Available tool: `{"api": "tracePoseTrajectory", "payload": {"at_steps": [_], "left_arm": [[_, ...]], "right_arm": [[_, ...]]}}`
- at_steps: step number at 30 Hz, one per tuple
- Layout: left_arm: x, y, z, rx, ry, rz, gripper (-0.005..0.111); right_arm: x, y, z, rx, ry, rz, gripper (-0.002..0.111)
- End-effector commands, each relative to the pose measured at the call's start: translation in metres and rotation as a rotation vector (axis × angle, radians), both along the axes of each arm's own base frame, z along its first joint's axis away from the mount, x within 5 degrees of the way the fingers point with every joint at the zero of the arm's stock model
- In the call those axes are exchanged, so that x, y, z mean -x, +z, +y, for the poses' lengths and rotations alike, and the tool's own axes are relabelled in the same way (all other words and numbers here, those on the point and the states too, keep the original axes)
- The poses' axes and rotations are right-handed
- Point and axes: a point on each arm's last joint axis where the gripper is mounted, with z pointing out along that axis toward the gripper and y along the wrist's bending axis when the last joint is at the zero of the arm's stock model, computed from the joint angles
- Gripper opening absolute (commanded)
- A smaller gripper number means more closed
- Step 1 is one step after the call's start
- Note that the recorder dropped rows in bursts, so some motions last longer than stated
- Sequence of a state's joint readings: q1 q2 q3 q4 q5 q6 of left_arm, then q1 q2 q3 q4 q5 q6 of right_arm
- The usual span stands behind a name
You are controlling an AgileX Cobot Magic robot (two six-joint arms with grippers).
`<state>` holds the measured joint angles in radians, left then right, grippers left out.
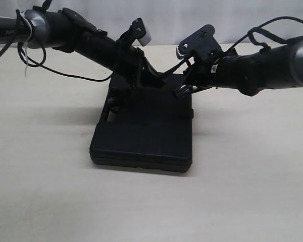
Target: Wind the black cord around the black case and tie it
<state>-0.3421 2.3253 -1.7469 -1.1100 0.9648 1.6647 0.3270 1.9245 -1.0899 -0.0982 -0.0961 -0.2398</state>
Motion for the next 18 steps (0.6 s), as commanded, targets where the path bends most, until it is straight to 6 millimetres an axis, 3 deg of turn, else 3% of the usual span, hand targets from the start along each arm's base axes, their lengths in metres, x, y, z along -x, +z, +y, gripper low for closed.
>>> {"api": "tracePoseTrajectory", "payload": {"at_steps": [1, 9, 18], "left_arm": [[0.0019, -0.0004, -0.0014, 0.003, -0.02, -0.001, 0.0], [0.0024, -0.0031, 0.0006, -0.035, -0.039, -0.016, 0.0], [0.0019, -0.0018, -0.0004, -0.017, -0.025, -0.007, 0.001]], "right_arm": [[-0.0011, 0.0065, 0.0007, 0.02, 0.027, -0.043, 0.004], [-0.0032, 0.0111, 0.0033, 0.028, 0.07, -0.132, 0.004], [0.0017, 0.0024, 0.0065, 0.102, 0.187, -0.191, 0.004]]}}
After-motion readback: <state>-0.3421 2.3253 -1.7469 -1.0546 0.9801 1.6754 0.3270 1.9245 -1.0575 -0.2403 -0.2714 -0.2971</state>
